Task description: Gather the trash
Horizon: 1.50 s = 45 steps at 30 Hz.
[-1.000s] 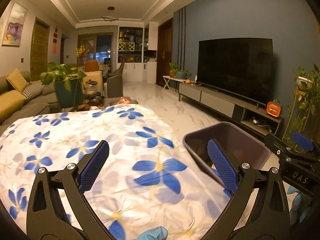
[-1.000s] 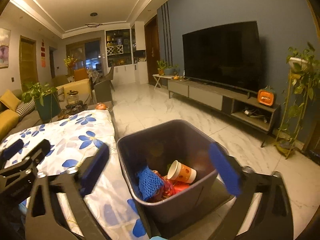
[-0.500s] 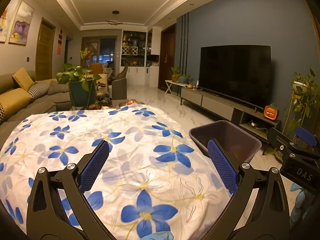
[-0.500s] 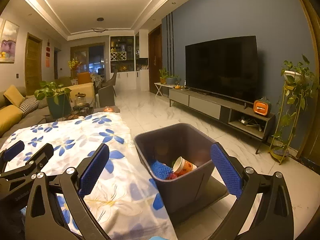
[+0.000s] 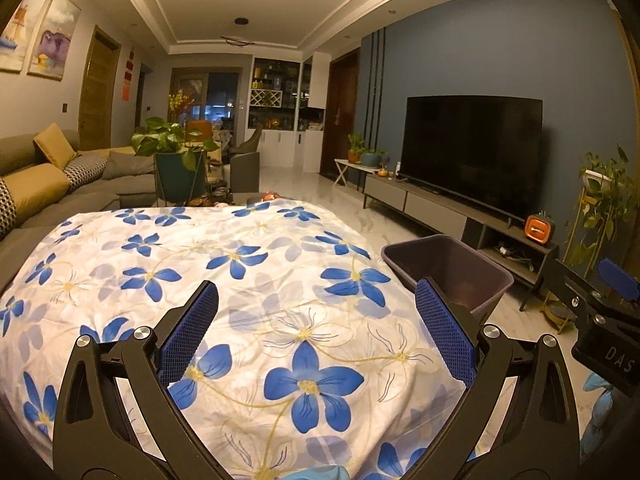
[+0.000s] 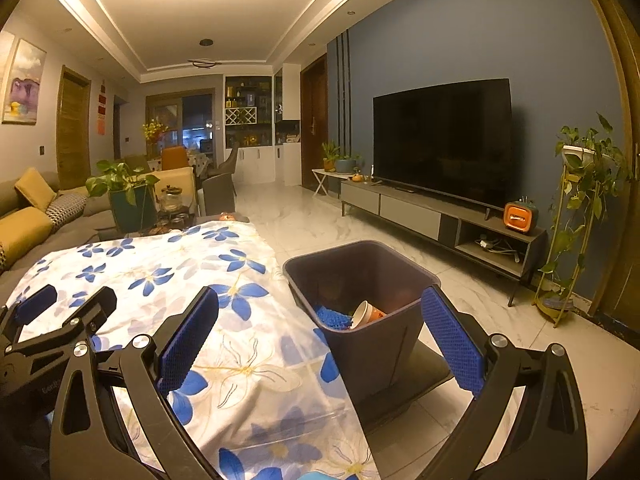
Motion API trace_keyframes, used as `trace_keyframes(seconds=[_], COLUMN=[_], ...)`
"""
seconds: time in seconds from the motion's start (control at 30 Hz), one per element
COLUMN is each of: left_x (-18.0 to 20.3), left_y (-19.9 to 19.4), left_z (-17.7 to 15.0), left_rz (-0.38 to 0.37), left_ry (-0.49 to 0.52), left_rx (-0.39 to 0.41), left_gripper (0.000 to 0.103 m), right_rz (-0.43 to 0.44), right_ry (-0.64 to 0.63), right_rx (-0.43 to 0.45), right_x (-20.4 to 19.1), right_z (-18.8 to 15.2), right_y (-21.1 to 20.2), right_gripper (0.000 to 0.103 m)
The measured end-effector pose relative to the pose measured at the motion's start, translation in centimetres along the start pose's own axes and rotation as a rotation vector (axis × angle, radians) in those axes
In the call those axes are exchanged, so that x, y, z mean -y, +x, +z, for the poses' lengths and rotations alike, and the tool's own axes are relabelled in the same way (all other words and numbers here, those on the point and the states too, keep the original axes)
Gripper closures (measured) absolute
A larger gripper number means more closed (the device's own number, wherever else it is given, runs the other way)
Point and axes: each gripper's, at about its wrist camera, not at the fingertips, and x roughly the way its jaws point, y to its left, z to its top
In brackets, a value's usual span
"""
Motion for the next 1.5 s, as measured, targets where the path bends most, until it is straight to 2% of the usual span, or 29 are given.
trace_keyframes(seconds=[0.6,1.5], left_x=[0.0,-0.2], left_y=[-2.0,-2.5], left_z=[-0.1,0.2], left_rz=[-0.009,0.011], left_ry=[-0.008,-0.010], left_rx=[0.014,0.026], left_gripper=[0.006,0.006], right_rz=[0.002,0.016], right_ry=[-0.004,-0.002], right_rx=[0.017,0.013], right_x=[-0.2,-0.4], right_z=[-0.4,-0.2], right_y=[-1.5,-1.6], right_gripper=[0.006,0.006])
